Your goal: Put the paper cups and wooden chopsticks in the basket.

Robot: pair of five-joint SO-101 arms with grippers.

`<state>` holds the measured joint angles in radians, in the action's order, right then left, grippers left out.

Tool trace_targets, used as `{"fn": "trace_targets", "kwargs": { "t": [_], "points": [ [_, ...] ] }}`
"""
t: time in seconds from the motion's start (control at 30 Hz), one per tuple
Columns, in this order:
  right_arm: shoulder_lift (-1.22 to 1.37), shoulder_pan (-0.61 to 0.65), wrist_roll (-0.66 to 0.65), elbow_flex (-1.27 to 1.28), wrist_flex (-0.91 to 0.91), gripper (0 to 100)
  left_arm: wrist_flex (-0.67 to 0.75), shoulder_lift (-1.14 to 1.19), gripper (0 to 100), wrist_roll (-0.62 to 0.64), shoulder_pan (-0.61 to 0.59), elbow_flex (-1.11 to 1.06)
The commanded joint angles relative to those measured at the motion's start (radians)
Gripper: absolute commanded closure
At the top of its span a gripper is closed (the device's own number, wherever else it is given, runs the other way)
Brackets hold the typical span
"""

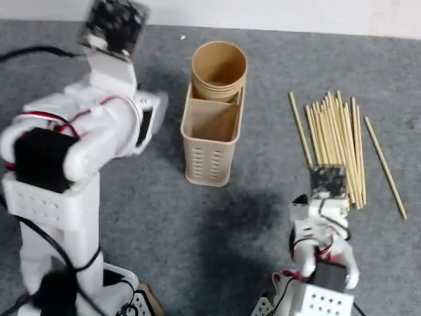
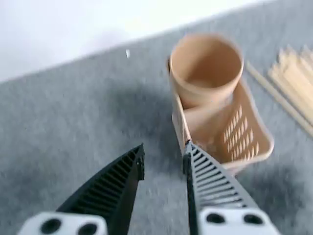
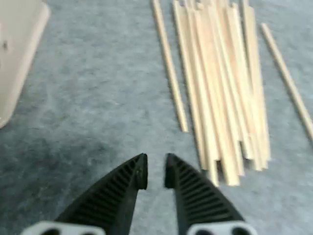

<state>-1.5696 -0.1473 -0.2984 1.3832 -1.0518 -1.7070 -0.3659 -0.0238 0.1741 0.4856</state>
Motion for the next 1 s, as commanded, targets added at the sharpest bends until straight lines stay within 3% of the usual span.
{"fn": "trace_targets", "kwargs": {
  "t": [0.0,0.17,0.3,0.37,0.5,0.63,0.97],
  "points": [
    [0.272,-0.058,-0.034,-0.265,-0.001,88.6,0.215,-0.331,85,-0.018,-0.028,-0.555],
    [0.668,-0.17,-0.21,-0.555,0.12,88.6,0.437,-0.642,85,-0.089,-0.091,-1.093],
    [1.017,-0.274,-0.368,-0.727,0.26,88.6,0.583,-0.688,85,-0.193,-0.232,-1.362],
    [1.182,-0.298,-0.381,-0.82,0.282,88.6,0.667,-0.688,85,-0.189,-0.286,-1.461],
    [1.471,-0.325,-0.379,-1.026,0.283,88.6,0.783,-0.694,85,-0.124,-0.285,-1.607],
    [1.695,-0.326,-0.384,-1.205,0.283,88.6,0.807,-0.693,85,-0.117,-0.268,-1.653],
    [1.928,-0.249,-0.463,-1.366,0.282,88.6,0.914,-0.696,85,-0.117,-0.251,-1.742]
  ]
}}
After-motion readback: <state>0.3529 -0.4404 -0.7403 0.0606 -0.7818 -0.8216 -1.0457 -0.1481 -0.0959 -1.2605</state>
